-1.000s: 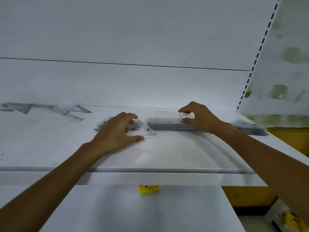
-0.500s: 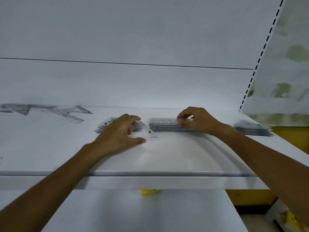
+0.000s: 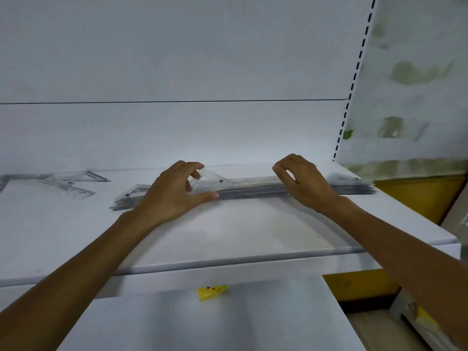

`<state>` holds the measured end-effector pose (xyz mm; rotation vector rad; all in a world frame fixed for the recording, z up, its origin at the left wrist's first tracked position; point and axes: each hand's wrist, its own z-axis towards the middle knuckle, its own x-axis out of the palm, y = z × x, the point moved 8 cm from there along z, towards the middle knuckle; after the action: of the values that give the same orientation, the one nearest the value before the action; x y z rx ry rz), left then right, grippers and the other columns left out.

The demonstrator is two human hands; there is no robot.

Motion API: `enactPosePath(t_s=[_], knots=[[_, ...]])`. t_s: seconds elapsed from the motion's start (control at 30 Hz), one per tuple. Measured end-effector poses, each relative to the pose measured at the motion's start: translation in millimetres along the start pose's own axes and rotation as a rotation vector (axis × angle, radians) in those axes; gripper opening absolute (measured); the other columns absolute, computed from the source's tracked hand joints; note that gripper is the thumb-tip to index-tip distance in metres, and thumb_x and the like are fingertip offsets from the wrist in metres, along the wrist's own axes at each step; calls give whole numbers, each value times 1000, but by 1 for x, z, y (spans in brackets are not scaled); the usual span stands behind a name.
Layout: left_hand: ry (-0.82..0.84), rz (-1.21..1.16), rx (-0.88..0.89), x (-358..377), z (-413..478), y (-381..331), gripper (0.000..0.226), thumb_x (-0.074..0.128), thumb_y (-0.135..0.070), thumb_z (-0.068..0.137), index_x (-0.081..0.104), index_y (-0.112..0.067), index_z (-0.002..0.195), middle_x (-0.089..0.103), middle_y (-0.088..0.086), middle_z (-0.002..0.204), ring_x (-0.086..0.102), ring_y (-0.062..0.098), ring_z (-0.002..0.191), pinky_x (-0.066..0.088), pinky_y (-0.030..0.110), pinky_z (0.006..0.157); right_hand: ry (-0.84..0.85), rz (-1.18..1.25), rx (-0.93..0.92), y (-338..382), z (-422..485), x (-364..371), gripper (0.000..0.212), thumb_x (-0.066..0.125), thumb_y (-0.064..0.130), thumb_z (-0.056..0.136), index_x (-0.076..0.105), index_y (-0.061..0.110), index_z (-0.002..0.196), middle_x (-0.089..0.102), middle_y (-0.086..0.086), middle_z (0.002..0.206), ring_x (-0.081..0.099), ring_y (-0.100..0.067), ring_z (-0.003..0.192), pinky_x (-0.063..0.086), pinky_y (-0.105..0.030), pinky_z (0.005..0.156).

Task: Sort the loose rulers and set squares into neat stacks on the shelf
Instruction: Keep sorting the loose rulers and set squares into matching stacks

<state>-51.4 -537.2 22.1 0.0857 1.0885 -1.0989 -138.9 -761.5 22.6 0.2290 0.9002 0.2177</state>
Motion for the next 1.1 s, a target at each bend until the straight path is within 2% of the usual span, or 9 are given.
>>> enactPosePath(t_s=[0.1,0.2,0.37,0.47,0.57,0.67,0.8,1.1], knots=[[3,-60,3,16,15,-27,70,71,-60,58,55,-28,118,50,-23,91,55,0,74,37,10,64,-12,-61,-3,-23,-16,-24,23,45,24,95,63,9,98,62,-3,101,54,-18,95,43,-30,81],[16,-98,32,45,31,-64,66,72,-55,62,55,-26,119,52,-20,93,54,-1,76,36,10,64,-3,-92,52,-54,-34,-52,21,48,25,94,62,12,102,61,-2,105,57,-15,89,47,-33,78],[-22,-126,85,96,63,-133,68,72,-50,68,51,-23,126,52,-14,101,52,0,75,36,19,70,19,-185,148,-109,-81,-82,21,53,21,90,61,13,108,59,-4,108,58,-22,92,42,-25,73],[-34,-138,93,125,81,-167,70,72,-49,69,48,-22,129,53,-13,105,52,6,80,38,23,76,98,-208,231,-137,-98,-89,26,52,27,90,58,20,113,56,-2,114,54,-20,102,40,-26,81],[-10,-112,98,150,99,-192,66,72,-49,70,52,-19,125,58,-7,109,52,9,86,39,24,80,178,-240,230,-146,-105,-86,28,47,28,91,61,17,113,59,-5,119,52,-23,107,43,-32,90],[36,-115,51,176,115,-202,63,73,-48,70,56,-16,121,60,-2,111,56,17,96,44,30,87,159,-232,201,-146,-109,-84,28,44,28,91,64,14,105,61,-7,116,51,-23,104,43,-32,87],[131,-69,-11,212,120,-204,67,74,-48,68,55,-14,122,60,0,113,55,19,104,44,37,94,178,-200,202,-150,-108,-84,30,43,32,91,60,17,111,57,-6,120,47,-22,109,39,-32,91],[204,26,-13,232,120,-195,68,72,-53,68,55,-20,125,58,-3,117,49,18,111,38,31,87,197,-236,191,-148,-109,-82,33,36,33,92,57,17,111,56,-4,119,46,-21,108,42,-35,92]])
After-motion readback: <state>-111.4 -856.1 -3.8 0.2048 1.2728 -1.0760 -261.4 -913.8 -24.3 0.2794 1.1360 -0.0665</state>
